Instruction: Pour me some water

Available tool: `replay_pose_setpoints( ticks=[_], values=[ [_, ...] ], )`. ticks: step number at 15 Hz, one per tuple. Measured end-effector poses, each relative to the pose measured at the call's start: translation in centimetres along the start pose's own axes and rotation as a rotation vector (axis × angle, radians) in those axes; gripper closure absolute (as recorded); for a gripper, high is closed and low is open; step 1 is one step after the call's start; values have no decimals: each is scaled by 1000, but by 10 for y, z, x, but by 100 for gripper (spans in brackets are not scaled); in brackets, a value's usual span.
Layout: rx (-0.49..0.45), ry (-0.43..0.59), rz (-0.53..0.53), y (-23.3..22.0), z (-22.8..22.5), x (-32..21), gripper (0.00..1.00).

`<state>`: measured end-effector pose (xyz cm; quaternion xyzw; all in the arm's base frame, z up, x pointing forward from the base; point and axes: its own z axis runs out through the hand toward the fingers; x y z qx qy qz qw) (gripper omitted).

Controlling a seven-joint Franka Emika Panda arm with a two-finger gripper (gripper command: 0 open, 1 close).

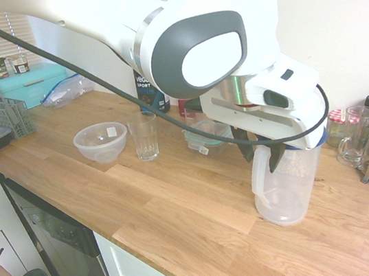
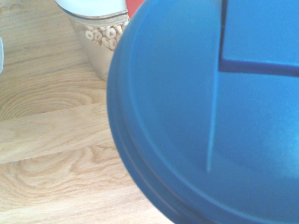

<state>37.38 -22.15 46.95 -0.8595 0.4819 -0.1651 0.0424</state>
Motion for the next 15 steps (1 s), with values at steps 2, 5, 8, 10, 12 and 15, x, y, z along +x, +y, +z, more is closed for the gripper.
replay_pose_setpoints(
  ticks=[2, 5, 8, 10, 12, 15],
  values=[
    [0, 2, -2, -2, -1, 1, 100],
    [0, 5, -4, -4, -1, 3, 100],
    [0, 7, -3, -5, -2, 6, 100],
    [-2, 6, -6, -4, -7, 10, 100],
    [4, -14, -71, 1, -35, 19, 100],
    [32, -62, -246, 11, -123, 16, 100]
  ],
)
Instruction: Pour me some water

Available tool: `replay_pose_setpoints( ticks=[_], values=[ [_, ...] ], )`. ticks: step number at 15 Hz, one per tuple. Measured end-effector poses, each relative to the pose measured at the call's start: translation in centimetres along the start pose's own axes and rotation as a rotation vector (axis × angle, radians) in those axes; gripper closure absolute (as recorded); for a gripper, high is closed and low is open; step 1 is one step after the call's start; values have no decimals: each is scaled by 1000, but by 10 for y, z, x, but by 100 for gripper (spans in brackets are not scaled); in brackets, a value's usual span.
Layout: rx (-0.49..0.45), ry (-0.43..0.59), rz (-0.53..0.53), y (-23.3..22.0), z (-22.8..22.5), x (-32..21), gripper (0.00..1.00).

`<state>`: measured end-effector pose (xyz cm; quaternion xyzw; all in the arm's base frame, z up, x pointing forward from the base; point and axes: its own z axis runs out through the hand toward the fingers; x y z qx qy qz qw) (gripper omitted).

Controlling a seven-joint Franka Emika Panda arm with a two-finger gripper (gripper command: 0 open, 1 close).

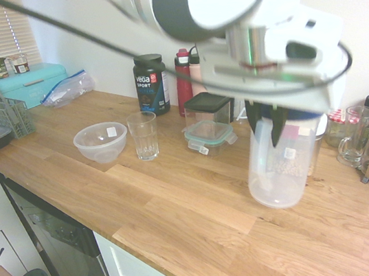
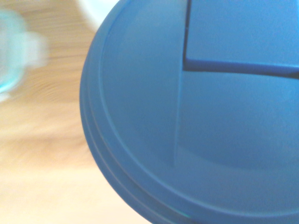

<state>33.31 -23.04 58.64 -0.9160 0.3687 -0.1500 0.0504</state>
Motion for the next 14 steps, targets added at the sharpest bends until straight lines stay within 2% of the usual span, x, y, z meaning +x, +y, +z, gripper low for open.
replay_pose_setpoints(
  ticks=[3, 7, 10, 14],
  values=[
    [8, -39, -174, -31, -54, -19, 100],
    [-22, -102, -410, -112, -54, -55, 100],
    [-71, -126, -590, -174, -38, -86, 100],
    [-212, -204, -800, -222, 22, -97, 100]
  ],
)
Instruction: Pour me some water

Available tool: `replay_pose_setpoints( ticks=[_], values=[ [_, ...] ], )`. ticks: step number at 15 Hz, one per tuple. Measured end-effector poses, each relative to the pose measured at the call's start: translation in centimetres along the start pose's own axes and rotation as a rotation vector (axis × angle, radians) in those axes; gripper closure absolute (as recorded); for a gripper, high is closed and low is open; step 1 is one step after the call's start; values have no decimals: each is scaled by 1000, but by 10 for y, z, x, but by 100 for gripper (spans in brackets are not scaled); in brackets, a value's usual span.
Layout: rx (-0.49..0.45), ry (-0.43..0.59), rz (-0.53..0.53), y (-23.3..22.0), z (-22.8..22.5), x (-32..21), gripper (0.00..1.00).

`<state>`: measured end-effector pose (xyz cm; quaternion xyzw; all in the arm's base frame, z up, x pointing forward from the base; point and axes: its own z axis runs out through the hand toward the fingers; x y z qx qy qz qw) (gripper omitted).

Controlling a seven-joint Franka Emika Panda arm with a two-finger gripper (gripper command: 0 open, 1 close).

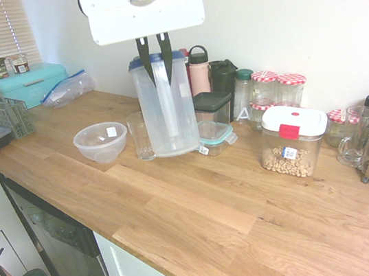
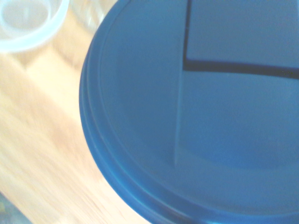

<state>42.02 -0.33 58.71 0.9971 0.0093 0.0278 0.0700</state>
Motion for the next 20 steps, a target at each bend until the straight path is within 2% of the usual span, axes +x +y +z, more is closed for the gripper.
replay_pose_setpoints(
  ticks=[3, 6, 8, 16, 20],
  values=[
    [-115, -61, -137, -33, 20, 21, 100],
    [-249, -58, -259, -65, 15, 30, 100],
    [-306, -74, -305, -79, 19, 32, 100],
    [-408, -186, -301, -133, 37, 69, 100],
    [-441, -220, -305, -136, 44, 81, 100]
  ],
)
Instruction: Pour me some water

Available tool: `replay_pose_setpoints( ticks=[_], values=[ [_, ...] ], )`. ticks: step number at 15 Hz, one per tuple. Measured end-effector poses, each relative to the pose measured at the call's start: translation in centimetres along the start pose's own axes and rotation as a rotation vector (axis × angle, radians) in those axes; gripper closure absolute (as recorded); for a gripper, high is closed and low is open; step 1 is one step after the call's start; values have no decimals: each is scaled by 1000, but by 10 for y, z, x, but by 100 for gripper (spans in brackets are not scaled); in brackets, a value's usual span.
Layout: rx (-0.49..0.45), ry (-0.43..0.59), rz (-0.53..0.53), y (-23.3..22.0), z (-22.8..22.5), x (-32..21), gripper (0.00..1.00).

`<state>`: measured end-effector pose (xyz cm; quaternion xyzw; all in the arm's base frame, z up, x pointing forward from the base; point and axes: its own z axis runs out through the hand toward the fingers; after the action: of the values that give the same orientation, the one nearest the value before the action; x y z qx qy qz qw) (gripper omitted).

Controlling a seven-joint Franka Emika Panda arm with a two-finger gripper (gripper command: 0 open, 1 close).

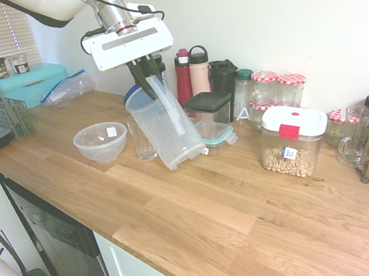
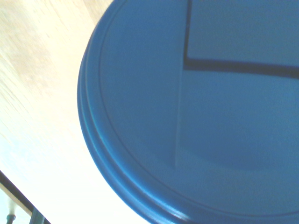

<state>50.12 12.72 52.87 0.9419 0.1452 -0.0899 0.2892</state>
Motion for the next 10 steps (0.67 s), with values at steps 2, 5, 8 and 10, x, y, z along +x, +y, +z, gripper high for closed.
replay_pose_setpoints(
  ticks=[2, 5, 8, 10],
  values=[
    [-3, -4, 2, 2, 2, 1, 100],
    [44, 11, 36, 16, -1, -3, 100],
    [217, 56, 112, 68, -25, -56, 100],
    [328, 98, 191, 125, -35, -118, 100]
  ],
)
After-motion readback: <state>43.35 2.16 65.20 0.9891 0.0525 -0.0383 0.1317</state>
